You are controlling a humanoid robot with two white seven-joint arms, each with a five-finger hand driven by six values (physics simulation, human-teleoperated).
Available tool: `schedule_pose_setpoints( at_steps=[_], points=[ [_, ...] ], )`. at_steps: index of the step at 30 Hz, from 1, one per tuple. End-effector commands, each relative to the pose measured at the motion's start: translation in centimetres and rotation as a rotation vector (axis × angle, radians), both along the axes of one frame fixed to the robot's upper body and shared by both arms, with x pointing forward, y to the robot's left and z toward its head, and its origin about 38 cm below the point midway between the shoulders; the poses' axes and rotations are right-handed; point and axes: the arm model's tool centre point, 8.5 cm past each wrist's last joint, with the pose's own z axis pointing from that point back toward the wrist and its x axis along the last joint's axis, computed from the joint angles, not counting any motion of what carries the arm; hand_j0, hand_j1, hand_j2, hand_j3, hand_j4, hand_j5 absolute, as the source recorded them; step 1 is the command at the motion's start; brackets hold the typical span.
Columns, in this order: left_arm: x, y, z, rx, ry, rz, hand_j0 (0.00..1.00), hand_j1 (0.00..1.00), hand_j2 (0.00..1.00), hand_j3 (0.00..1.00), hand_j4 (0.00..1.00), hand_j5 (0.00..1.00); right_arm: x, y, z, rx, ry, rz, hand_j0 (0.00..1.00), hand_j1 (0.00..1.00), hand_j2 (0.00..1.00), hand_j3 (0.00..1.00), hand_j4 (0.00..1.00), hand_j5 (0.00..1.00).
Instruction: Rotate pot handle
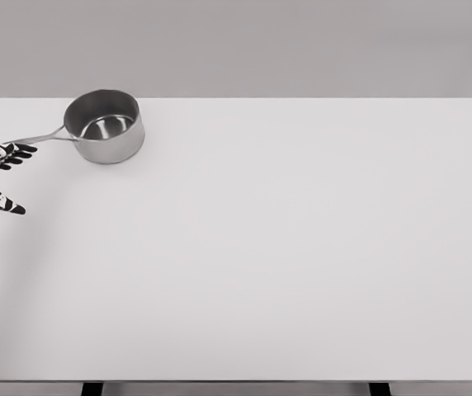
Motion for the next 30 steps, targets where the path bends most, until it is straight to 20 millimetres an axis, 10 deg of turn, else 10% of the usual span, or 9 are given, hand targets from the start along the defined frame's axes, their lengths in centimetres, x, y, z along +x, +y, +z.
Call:
schedule_pose_setpoints(
  at_steps=[1, 30],
  points=[
    [0.0, 0.0, 0.0, 0.001, -0.001, 0.0, 1.0, 1.0, 1.0, 1.0, 1.0, 1.0, 0.0, 0.0, 0.0, 0.001, 0.001, 0.0, 1.0, 1.0, 1.0, 1.0, 1.0, 1.0],
    [-0.1, 2.1, -0.9, 0.052, 0.026, 0.058, 1.0, 1.0, 1.0, 1.0, 1.0, 1.0, 0.0, 0.0, 0.0, 0.001, 0.001, 0.0, 1.0, 1.0, 1.0, 1.0, 1.0, 1.0]
  ],
)
